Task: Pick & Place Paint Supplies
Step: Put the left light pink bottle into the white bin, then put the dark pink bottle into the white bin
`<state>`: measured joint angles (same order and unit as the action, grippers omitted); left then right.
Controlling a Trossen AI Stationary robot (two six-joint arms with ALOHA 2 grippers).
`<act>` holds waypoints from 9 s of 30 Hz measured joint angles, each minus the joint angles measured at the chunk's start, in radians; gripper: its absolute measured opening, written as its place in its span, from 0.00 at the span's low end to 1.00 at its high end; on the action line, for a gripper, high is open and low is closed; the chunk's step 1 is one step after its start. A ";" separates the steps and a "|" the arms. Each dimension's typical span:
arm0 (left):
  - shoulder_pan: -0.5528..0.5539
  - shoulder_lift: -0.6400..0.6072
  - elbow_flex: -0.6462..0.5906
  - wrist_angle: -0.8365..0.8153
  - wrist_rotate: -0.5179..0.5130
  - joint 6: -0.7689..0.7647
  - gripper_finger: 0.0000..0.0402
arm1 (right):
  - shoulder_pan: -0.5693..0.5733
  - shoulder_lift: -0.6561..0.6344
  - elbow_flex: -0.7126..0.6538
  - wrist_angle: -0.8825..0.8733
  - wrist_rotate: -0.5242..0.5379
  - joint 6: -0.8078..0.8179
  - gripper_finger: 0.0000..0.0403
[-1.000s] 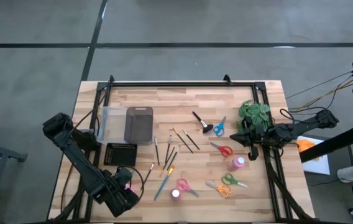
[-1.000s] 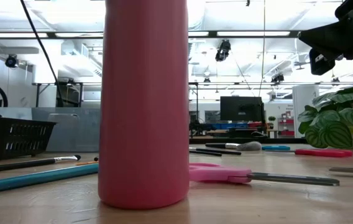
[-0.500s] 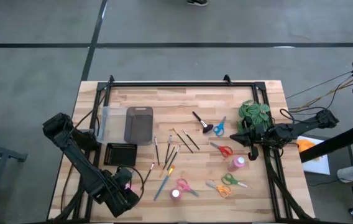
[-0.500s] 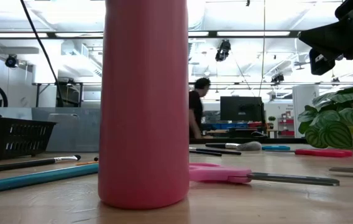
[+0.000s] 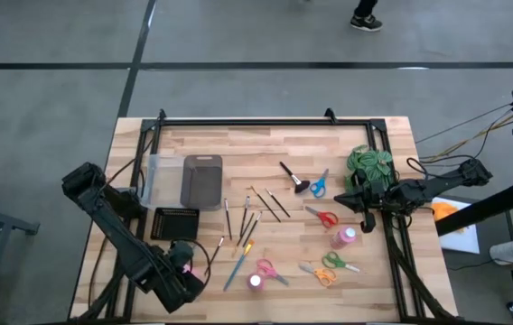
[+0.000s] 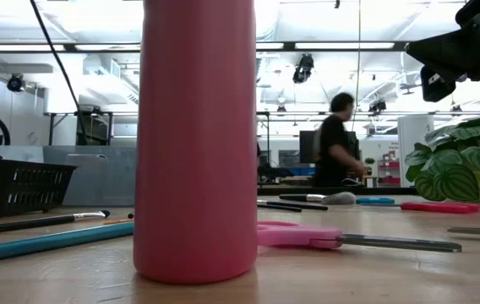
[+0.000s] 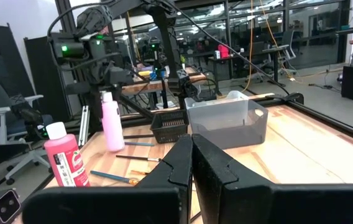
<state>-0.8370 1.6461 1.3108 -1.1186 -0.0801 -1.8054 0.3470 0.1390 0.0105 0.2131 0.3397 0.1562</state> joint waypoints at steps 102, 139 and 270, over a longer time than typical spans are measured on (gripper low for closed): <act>1.577 -0.571 -0.285 -0.370 -0.126 0.689 0.49 | 0.000 0.000 0.000 0.000 0.000 0.000 0.02; 1.683 -0.572 -0.481 -0.159 -0.035 0.811 0.55 | 0.000 0.000 0.000 0.000 0.000 0.000 0.02; 0.121 0.208 0.205 0.579 -0.530 1.218 0.71 | 0.000 0.000 0.000 0.000 0.000 0.000 0.02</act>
<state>-0.7158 1.8545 1.5154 -0.5395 -0.6102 -0.5878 0.3470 0.1387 0.0105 0.2132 0.3397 0.1564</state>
